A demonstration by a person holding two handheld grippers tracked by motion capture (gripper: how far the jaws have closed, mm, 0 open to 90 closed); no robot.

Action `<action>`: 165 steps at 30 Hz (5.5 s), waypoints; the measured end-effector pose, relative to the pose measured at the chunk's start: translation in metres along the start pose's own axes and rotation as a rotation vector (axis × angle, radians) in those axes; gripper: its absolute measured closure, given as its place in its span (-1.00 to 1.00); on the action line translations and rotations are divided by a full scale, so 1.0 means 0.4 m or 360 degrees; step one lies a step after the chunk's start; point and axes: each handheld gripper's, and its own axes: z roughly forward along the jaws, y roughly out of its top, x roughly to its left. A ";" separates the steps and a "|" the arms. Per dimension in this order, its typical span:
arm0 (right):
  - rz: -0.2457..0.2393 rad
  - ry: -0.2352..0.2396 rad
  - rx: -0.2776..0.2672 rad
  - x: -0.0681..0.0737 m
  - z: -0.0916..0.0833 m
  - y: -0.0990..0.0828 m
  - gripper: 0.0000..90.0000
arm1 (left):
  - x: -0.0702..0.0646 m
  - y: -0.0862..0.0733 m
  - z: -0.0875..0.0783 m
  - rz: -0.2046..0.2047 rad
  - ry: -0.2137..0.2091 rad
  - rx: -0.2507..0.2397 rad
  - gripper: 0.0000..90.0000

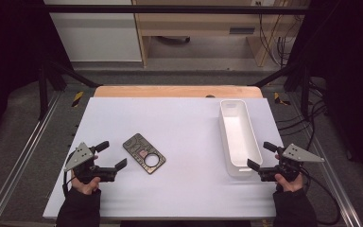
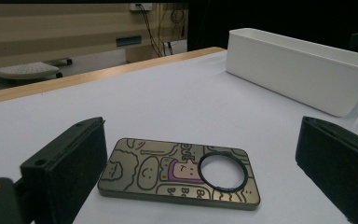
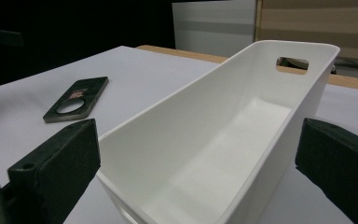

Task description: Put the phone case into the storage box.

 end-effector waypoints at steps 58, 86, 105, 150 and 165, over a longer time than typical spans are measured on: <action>-0.0052 0.0007 0.0011 0.009 0.002 0.006 -0.99 | -0.034 0.091 0.113 0.0072 -0.0002 0.0142 -0.97; -0.0060 0.0006 0.0013 0.010 0.003 0.005 -0.99 | -0.012 0.118 0.225 0.0092 0.0047 0.0306 -0.90; -0.0062 0.0010 0.0010 0.011 0.004 0.005 -0.99 | 0.038 0.096 0.308 0.0062 0.0150 0.0496 -0.71; -0.0059 0.0015 0.0004 0.009 0.002 0.005 -0.99 | 0.099 0.035 0.425 0.0049 0.0333 0.0798 0.97; -0.0059 0.0016 0.0003 0.009 0.002 0.005 -0.99 | 0.101 0.016 0.441 0.0091 0.0349 0.0881 0.98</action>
